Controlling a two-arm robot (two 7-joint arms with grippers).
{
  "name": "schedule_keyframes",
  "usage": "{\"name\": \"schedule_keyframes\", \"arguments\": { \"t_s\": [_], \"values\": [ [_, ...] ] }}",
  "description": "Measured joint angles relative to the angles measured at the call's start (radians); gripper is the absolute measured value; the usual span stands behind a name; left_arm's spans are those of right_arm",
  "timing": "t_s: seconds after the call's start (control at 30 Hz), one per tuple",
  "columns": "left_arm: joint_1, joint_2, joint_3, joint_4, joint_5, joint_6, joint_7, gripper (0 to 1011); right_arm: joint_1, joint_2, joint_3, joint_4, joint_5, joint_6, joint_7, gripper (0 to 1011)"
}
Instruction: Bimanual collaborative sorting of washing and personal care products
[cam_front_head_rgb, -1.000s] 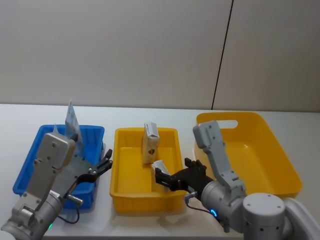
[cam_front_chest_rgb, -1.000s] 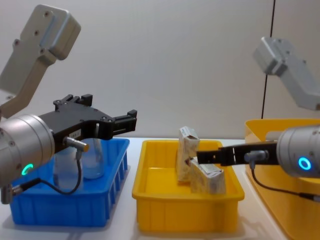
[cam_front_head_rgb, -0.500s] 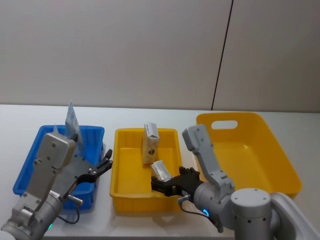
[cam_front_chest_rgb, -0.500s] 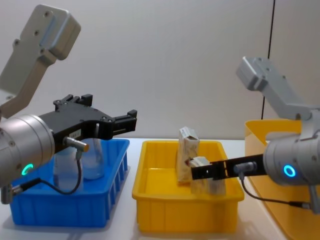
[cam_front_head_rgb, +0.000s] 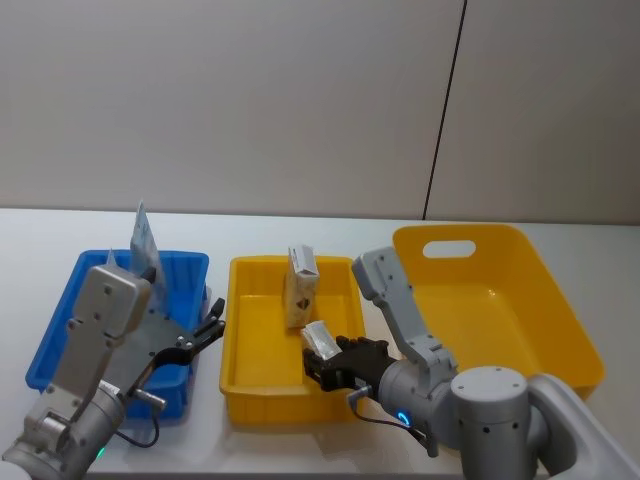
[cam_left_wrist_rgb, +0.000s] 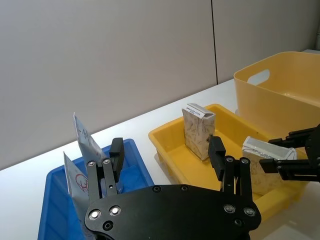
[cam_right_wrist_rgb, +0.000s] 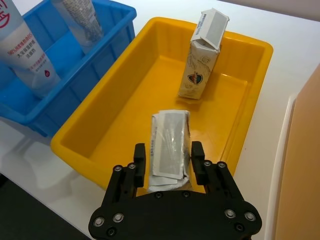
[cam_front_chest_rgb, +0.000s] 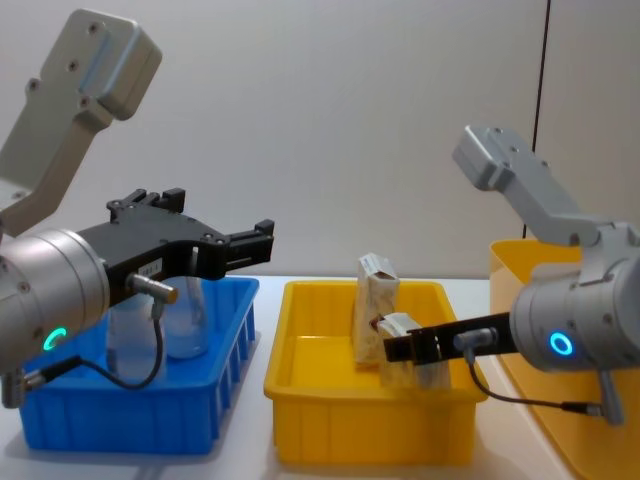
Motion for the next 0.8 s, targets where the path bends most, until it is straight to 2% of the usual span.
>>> {"name": "schedule_keyframes", "arguments": {
  "t_s": [0.27,0.6,0.8],
  "values": [
    [0.000,0.000,0.000,0.000,0.000,0.000,0.000,1001,0.008,-0.009,0.010,0.018,-0.009,0.015,-0.010,314],
    [0.000,0.000,0.000,0.000,0.000,0.000,0.000,1001,0.001,-0.014,0.024,0.004,-0.024,0.032,-0.039,248],
    [0.000,0.000,0.000,0.000,0.000,0.000,0.000,1001,-0.009,-0.006,0.025,-0.021,-0.042,0.013,-0.048,205]
  ]
}}
